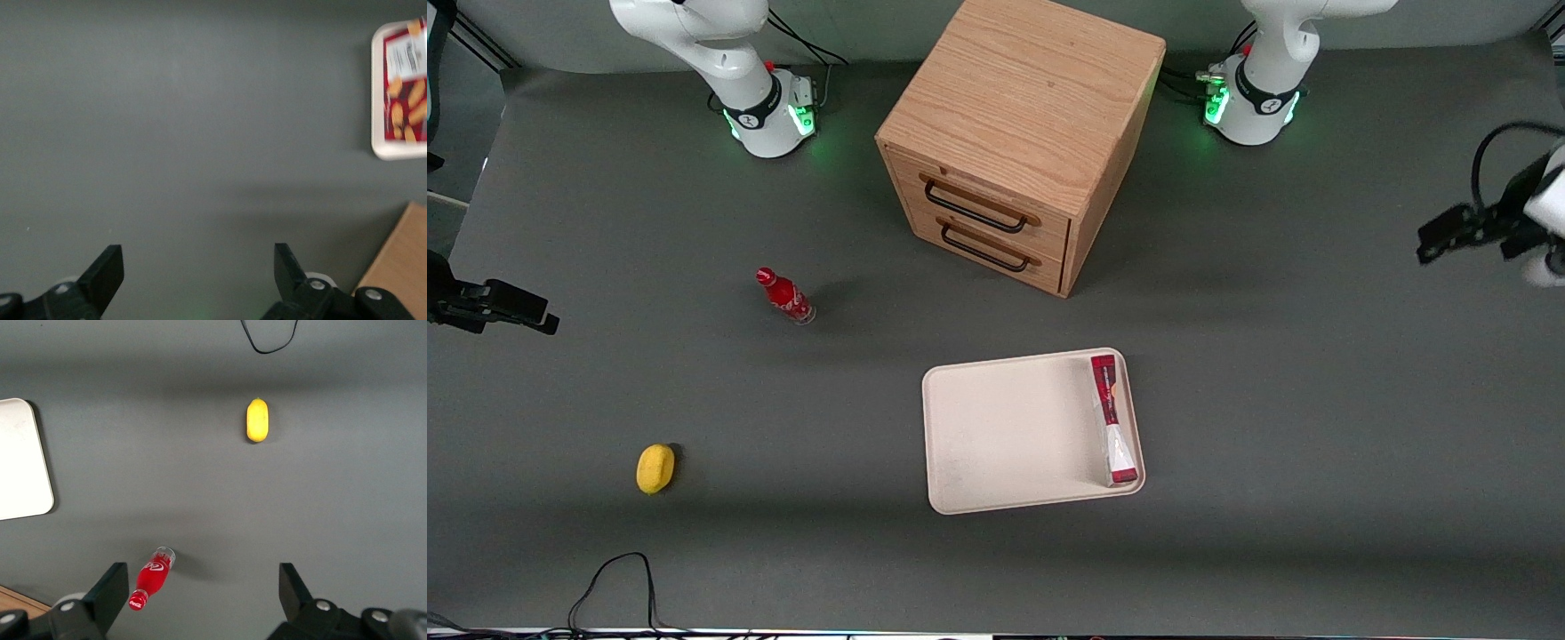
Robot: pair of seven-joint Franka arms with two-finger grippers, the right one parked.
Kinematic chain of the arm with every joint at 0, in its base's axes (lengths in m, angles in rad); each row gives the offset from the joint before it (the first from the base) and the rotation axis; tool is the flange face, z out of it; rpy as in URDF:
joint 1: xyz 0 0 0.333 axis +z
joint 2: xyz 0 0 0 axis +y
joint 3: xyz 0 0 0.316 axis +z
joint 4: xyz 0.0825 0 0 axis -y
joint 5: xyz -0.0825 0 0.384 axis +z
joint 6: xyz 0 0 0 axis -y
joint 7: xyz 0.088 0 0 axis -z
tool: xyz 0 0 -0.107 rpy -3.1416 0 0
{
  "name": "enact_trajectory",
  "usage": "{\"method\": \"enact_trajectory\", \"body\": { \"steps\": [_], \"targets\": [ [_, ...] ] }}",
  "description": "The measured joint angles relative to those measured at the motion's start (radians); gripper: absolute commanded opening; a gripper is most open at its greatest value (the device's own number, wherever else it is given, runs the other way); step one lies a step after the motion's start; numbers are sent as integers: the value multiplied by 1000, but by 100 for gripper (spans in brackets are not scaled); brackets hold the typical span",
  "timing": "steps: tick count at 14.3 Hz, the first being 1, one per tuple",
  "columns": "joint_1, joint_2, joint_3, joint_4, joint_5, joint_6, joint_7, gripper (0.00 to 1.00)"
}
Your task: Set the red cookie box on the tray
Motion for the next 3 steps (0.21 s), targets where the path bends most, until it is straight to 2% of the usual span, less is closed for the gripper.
{"method": "enact_trajectory", "body": {
  "steps": [3],
  "targets": [
    [10,-66,0,-46,-15,-44,92,100]
  ]
}}
